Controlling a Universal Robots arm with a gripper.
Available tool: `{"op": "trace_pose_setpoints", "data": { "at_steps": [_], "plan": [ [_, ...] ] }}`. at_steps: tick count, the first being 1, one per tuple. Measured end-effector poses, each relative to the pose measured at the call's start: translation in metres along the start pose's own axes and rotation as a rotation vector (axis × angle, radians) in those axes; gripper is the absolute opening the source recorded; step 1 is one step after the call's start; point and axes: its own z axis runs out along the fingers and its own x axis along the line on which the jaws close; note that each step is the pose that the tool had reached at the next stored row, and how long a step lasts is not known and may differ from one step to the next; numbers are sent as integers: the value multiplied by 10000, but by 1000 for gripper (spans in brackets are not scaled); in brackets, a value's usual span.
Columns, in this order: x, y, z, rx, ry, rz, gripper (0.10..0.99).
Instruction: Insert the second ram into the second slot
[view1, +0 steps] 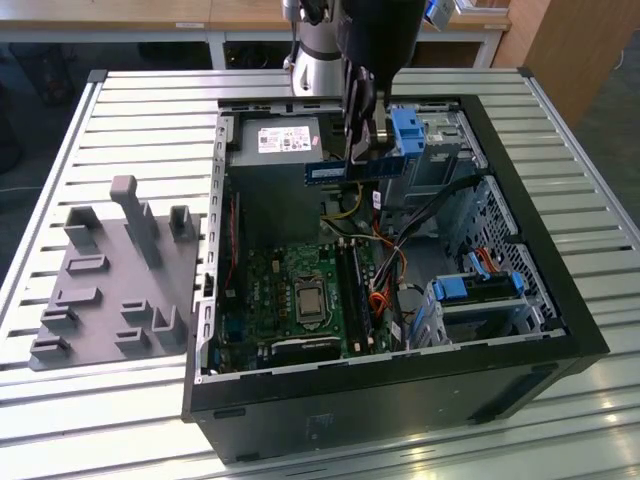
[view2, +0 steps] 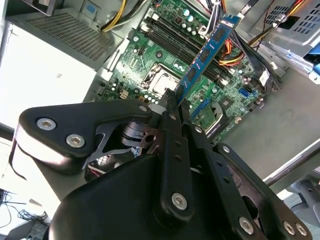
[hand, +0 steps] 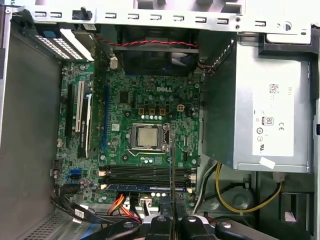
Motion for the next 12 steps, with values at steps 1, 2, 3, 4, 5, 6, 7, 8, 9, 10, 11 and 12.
{"op": "trace_pose_setpoints", "data": {
  "at_steps": [1, 2, 3, 4, 5, 6, 7, 8, 9, 10, 11, 12],
  "plan": [
    [5, 1, 0, 0, 0, -1, 137],
    [9, 1, 0, 0, 0, -2, 137],
    [14, 1, 0, 0, 0, -4, 137],
    [19, 1, 0, 0, 0, -5, 137],
    [22, 1, 0, 0, 1, -6, 137],
    [26, 1, 0, 0, 0, -8, 137],
    [28, 1, 1, 0, 0, -10, 137],
    [31, 1, 1, 0, -1, -11, 137],
    [34, 1, 1, 0, 0, -12, 137],
    [36, 1, 1, 0, 0, -13, 137],
    [38, 1, 1, 0, 0, -14, 137],
    [40, 1, 1, 0, 1, -15, 137]
  ]
}}
